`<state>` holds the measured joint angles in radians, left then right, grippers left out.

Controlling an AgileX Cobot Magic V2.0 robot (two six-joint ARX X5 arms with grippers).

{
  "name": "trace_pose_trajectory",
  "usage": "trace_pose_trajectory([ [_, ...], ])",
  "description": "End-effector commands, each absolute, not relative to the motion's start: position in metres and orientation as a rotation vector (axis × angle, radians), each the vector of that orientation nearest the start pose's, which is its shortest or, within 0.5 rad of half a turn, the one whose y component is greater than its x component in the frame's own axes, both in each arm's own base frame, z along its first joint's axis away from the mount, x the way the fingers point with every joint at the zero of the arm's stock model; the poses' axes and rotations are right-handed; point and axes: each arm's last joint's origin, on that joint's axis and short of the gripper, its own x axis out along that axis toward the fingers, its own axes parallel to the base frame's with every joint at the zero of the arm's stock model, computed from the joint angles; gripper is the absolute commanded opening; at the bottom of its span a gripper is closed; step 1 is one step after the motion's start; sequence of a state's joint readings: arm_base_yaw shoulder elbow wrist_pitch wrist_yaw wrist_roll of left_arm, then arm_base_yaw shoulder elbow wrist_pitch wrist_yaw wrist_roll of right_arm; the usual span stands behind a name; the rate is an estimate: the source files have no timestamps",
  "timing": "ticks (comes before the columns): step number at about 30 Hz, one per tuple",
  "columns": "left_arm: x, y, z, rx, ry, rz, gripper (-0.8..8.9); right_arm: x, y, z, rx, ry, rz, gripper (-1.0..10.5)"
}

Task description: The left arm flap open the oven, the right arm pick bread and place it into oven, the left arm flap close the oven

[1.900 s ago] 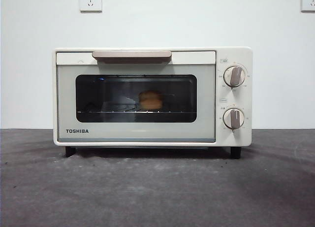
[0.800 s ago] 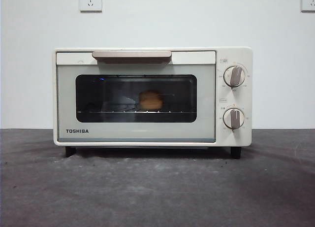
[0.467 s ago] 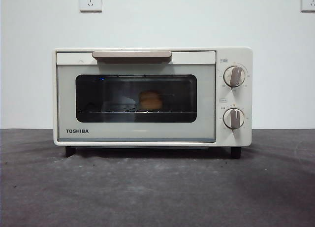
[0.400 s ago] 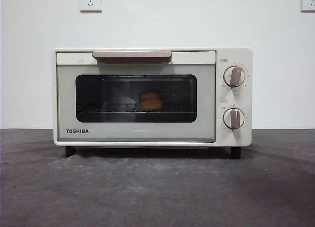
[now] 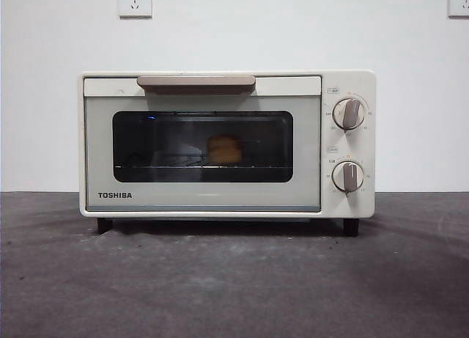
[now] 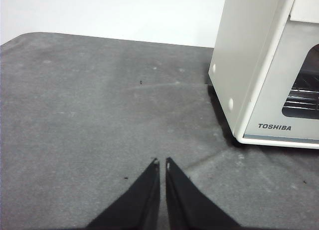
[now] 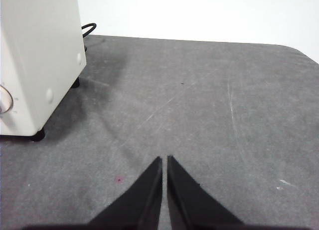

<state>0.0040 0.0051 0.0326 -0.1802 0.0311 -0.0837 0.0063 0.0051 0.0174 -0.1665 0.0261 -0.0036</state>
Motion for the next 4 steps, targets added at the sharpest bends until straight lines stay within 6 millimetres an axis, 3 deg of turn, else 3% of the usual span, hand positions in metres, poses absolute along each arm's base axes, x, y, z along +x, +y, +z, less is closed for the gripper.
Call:
trace_pose_trajectory([
  [1, 0.0956, -0.0005, 0.1494, -0.071, 0.179, -0.020, 0.29, 0.0962, -0.0002, 0.1515, -0.010, 0.151, -0.020, 0.1],
  [4, 0.0956, -0.0005, 0.1494, -0.071, 0.179, -0.020, 0.29, 0.0962, -0.0002, 0.1515, -0.010, 0.151, -0.020, 0.1],
])
